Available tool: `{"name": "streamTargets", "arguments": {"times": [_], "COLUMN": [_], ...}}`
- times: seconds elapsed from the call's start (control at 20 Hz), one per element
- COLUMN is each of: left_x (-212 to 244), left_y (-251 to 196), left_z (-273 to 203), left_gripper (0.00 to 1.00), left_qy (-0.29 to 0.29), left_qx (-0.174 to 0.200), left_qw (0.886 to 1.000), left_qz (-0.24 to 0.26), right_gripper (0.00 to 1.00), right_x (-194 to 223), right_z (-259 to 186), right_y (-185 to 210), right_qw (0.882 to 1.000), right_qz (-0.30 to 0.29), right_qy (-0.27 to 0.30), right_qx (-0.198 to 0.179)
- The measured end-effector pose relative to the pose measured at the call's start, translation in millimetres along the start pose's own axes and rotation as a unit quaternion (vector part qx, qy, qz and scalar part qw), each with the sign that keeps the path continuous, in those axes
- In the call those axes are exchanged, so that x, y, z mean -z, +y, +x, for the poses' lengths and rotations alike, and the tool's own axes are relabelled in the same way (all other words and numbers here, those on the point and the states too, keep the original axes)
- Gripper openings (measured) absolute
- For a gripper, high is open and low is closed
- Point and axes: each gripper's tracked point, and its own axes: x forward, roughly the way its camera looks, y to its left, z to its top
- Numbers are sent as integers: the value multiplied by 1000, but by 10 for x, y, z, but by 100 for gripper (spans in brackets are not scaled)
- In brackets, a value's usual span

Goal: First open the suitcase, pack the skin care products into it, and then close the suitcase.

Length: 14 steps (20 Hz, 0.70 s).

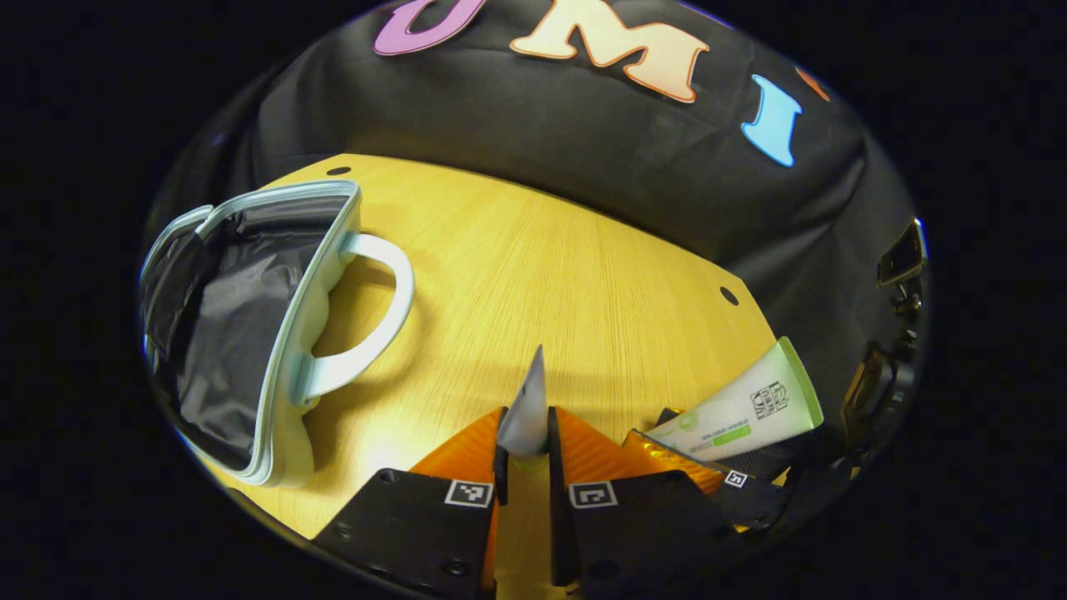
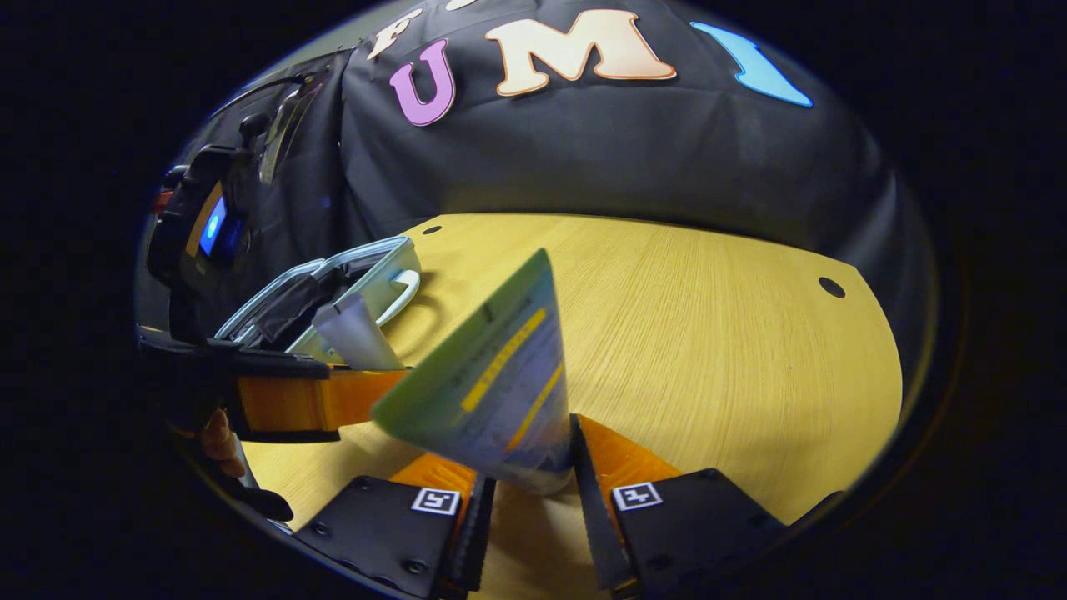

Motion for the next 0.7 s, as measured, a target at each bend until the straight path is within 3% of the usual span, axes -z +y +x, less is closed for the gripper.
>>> {"name": "streamTargets", "arguments": {"times": [0.25,0.45,0.7], "left_x": [-112,-460,-878], "left_y": [-14,18,708], "left_z": [-189,-609,-1117], "left_gripper": [17,17,16], "left_qy": [6,-14,-9], "left_qx": [18,38,9], "left_qw": [1000,999,999], "left_qz": [-21,-32,-33], "right_gripper": [41,41,41], "right_x": [16,22,17], "right_z": [12,1,-15], "right_y": [3,-10,-54], "right_qw": [1000,1000,999], "right_qz": [-6,2,18], "right_qy": [0,5,12], "right_qx": [14,27,41]}}
